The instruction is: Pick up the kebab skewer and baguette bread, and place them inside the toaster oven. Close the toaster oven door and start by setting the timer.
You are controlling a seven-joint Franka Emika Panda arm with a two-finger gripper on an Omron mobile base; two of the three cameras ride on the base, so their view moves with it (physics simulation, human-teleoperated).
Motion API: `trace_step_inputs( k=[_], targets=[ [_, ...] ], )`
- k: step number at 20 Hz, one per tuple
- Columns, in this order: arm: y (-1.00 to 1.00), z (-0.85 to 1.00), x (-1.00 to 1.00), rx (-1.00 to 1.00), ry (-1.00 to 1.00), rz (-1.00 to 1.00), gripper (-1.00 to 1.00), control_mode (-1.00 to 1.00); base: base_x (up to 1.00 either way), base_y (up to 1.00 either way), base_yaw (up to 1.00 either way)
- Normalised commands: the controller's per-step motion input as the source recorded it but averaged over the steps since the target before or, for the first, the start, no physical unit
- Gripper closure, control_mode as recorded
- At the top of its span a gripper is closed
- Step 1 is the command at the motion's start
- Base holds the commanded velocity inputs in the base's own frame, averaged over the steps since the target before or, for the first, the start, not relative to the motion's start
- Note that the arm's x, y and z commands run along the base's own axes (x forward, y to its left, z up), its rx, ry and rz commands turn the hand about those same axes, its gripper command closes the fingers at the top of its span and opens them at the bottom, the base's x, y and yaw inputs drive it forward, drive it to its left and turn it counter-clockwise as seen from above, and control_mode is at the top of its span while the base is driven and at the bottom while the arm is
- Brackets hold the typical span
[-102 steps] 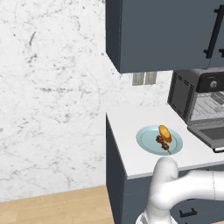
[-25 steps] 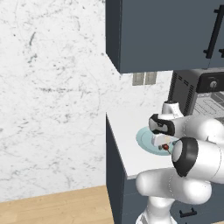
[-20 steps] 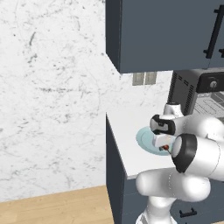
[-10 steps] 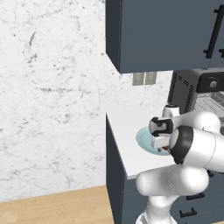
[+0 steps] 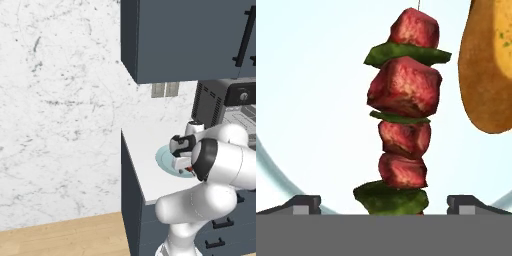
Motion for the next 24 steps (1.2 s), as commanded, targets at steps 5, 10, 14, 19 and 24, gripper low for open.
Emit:
trace_step_inputs(
  k=[5, 10, 14, 19, 24],
  targets=[
    [-0.02, -0.1, 0.09, 0.03, -0.03, 0.0, -1.0, -1.0, 0.0, 0.0, 0.0],
    [-0.03, -0.12, 0.0, 0.03, -0.05, 0.0, -1.0, -1.0, 0.0, 0.0, 0.0],
    [0.0, -0.02, 0.0, 0.01, -0.08, 0.0, 1.0, -1.0, 0.0, 0.0, 0.0],
    [0.0, 0.0, 0.0, 0.01, -0.07, 0.0, 1.0, -1.0, 0.0, 0.0, 0.0],
    [0.0, 0.07, -0.08, 0.03, -0.04, 0.0, 1.0, -1.0, 0.0, 0.0, 0.0]
  ],
)
